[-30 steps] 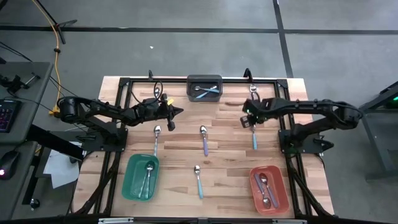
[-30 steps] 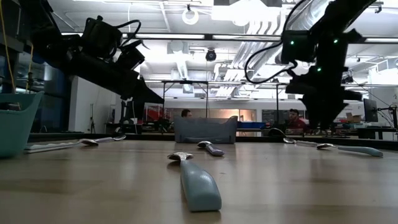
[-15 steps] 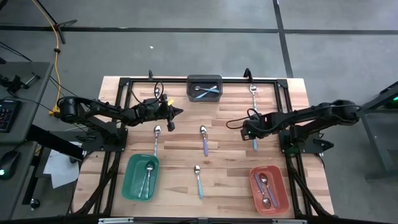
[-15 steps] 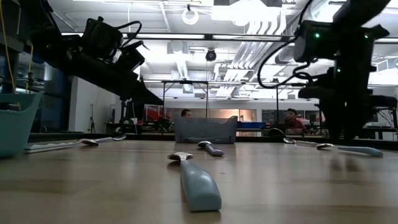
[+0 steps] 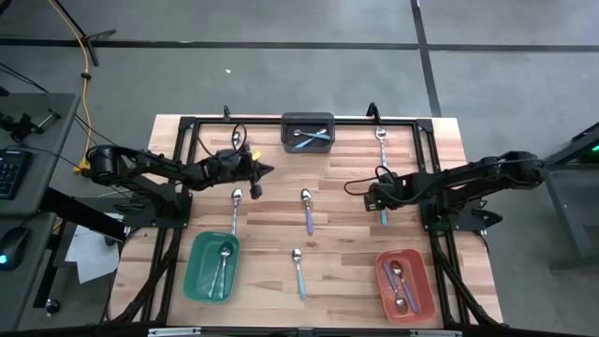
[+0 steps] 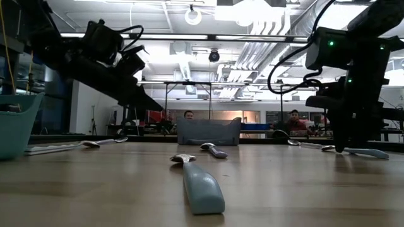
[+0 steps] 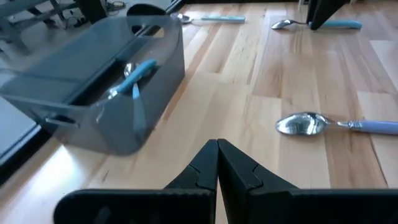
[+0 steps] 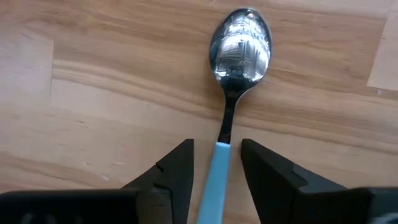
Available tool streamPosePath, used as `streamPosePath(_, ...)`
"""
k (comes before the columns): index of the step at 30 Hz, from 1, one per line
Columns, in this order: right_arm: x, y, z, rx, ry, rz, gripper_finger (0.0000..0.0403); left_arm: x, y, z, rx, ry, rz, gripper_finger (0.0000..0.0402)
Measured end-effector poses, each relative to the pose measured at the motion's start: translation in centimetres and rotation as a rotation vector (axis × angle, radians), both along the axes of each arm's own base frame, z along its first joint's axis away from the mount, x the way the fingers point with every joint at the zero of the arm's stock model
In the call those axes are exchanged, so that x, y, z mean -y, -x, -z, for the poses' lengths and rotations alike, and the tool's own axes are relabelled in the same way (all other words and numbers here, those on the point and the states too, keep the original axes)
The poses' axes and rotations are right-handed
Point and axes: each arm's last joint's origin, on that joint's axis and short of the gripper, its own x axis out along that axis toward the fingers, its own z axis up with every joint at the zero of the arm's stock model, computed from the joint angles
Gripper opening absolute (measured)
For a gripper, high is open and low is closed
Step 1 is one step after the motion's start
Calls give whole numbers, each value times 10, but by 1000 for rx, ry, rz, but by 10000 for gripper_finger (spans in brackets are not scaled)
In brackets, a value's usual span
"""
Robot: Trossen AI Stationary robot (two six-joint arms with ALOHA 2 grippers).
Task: Sort silverware by color (type)
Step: Put the blue spoon into the black bin
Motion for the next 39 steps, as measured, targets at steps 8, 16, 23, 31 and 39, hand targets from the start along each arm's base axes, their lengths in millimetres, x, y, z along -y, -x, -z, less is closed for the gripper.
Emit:
streamPosePath(8, 0, 1, 1, -13, 17, -9, 89, 5, 13, 9, 50, 49, -24, 0)
streamPosePath(16, 1, -3, -5, -38, 44, -107, 11, 8, 22, 15, 69, 64, -31, 0)
streamPosePath(23, 8, -23, -41, -47, 140, -208, 7, 9, 23, 15, 76, 61, -31, 0)
streamPosePath(31, 36, -51, -91, 51, 293, -325, 5, 8, 23, 14, 82, 58, -30, 0)
streamPosePath(39, 83, -93, -129, 37, 434, -441, 5, 8, 22, 12, 105, 56, -31, 0)
